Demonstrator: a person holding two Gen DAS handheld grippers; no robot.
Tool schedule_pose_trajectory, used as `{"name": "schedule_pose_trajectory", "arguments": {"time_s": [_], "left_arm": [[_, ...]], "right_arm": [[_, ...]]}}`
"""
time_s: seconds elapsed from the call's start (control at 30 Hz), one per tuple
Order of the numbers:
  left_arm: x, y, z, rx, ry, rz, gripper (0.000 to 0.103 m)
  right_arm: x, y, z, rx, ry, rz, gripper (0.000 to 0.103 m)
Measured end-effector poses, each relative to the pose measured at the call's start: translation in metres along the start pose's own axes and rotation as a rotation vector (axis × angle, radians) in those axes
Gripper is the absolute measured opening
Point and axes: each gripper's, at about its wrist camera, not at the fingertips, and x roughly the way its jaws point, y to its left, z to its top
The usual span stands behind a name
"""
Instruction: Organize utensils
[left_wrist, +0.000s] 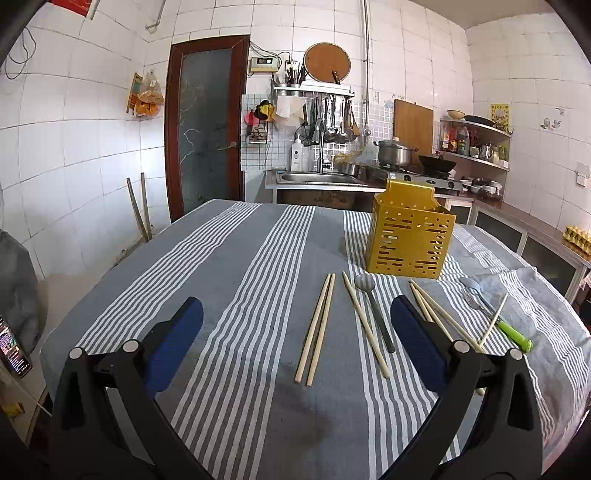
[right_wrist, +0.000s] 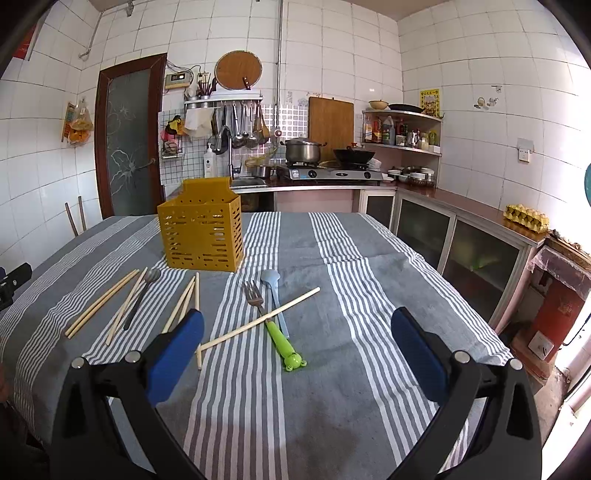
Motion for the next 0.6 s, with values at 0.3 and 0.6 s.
{"name": "schedule_pose_trajectory", "arguments": {"time_s": [0.3, 0.6], "left_arm": [[-0.013, -0.003, 0.000, 0.014, -0.009, -0.012, 0.098], [-0.014, -0.002, 0.001, 0.008, -0.003, -0.014, 0.098]], "right_arm": [[-0.013, -0.010, -0.003, 0.020, -0.016, -0.002, 0.099], [-0.014, -0.009, -0.001, 0.012, -0.014, 0.006, 0.099]]}}
